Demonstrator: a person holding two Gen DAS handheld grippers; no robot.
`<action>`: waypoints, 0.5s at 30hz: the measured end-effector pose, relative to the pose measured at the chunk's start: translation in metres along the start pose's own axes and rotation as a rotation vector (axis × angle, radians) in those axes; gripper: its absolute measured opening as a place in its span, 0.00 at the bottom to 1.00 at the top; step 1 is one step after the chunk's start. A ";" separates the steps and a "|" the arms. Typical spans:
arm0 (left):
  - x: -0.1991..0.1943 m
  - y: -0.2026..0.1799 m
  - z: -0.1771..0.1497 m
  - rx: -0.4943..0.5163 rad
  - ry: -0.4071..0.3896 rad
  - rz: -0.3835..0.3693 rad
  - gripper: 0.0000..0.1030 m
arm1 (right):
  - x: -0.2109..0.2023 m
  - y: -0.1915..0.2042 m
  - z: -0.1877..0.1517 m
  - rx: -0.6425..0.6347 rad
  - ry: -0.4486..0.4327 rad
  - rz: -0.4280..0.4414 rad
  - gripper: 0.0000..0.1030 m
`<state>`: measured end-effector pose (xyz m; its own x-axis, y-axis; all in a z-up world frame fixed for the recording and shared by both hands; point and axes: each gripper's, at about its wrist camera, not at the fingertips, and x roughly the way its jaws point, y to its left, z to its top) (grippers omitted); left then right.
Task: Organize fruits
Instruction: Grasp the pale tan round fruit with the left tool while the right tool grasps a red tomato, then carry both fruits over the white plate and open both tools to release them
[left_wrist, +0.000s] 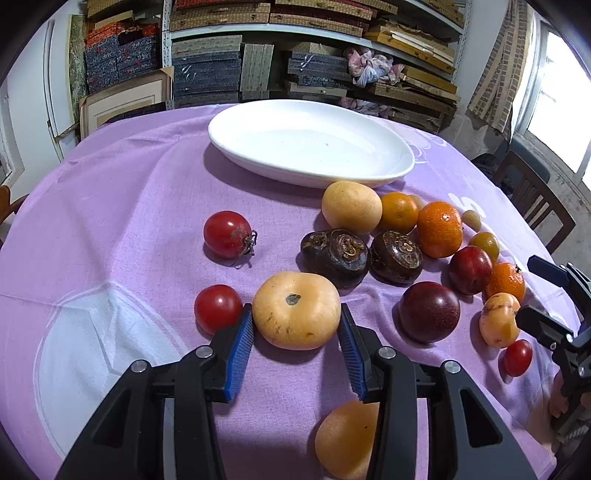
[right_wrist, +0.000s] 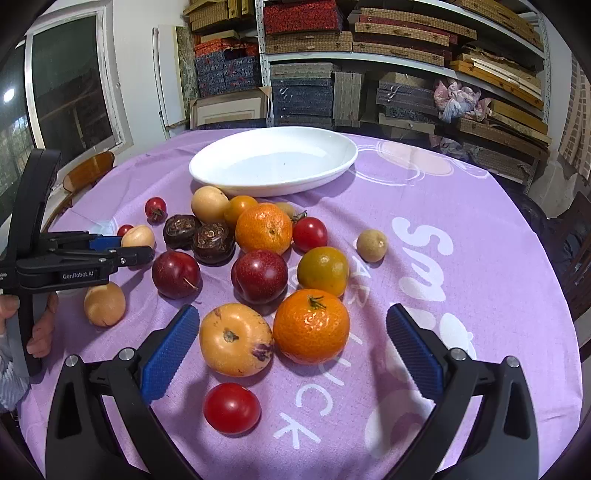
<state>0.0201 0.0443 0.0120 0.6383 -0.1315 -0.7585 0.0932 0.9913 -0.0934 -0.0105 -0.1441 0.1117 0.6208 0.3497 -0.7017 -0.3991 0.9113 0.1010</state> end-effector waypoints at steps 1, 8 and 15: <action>-0.003 0.000 0.000 0.002 -0.014 0.001 0.44 | -0.001 -0.001 0.000 0.003 -0.001 0.006 0.96; -0.037 0.001 -0.003 -0.013 -0.116 -0.033 0.44 | -0.018 0.004 -0.010 -0.011 0.003 0.079 0.96; -0.042 -0.006 -0.008 0.002 -0.121 -0.069 0.44 | -0.017 0.021 -0.038 -0.058 0.129 0.120 0.48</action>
<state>-0.0133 0.0440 0.0394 0.7178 -0.2002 -0.6669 0.1420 0.9797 -0.1412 -0.0550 -0.1386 0.0988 0.4763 0.4212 -0.7718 -0.5058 0.8493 0.1514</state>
